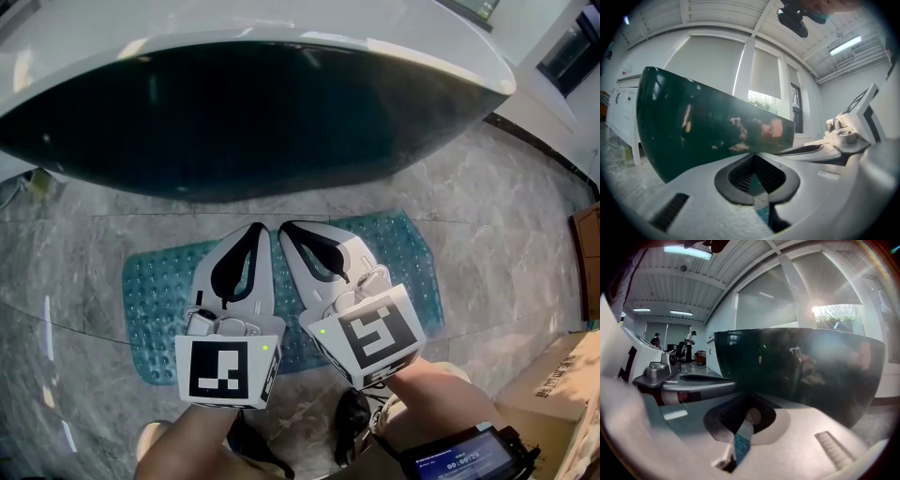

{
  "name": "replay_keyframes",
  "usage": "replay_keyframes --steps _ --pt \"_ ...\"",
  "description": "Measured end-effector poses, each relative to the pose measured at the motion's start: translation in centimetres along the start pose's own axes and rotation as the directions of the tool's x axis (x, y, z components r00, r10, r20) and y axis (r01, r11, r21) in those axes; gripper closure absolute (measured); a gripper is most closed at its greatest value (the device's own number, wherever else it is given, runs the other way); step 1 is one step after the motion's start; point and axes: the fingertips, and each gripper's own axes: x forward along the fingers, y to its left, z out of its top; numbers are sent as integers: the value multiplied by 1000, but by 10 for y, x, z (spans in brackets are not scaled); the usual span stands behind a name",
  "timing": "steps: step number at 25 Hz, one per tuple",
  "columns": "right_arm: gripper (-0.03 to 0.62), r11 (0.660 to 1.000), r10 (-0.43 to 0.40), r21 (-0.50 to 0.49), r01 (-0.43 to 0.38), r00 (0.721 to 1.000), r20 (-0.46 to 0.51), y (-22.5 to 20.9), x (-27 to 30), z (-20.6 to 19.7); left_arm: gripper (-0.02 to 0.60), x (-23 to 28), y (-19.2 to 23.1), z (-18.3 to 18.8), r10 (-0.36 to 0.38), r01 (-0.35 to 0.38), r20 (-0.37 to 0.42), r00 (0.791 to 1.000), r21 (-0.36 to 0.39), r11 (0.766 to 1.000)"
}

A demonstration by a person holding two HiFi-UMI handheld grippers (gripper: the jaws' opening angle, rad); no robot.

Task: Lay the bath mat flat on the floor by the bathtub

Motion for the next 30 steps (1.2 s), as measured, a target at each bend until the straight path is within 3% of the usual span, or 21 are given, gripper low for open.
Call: replay_keyframes --steps 6,9,12,16,19,24,30 --pt "586 1000 6 8 -6 1000 -19 4 -4 -13 575 0 0 2 -3 3 4 1000 2 1000" --pt "586 999 34 -42 -33 999 34 8 0 0 575 -1 0 1 -2 2 4 1000 8 1000" --pt "586 1000 15 -9 -14 1000 20 6 -1 -4 575 -1 -1 0 -4 4 6 1000 6 1000" --pt "586 998 30 -49 -27 998 62 7 1 4 575 -2 1 0 -3 3 6 1000 1 1000" --pt "586 1000 18 0 -18 999 41 7 -3 -1 575 -2 3 2 1 -1 13 1000 0 1000" --pt "586 998 41 -44 -36 992 120 11 -3 15 575 -4 3 5 3 -3 24 1000 9 1000" --pt "586 998 39 -47 -33 992 123 11 -2 16 575 -5 4 5 4 -5 23 1000 17 1000"
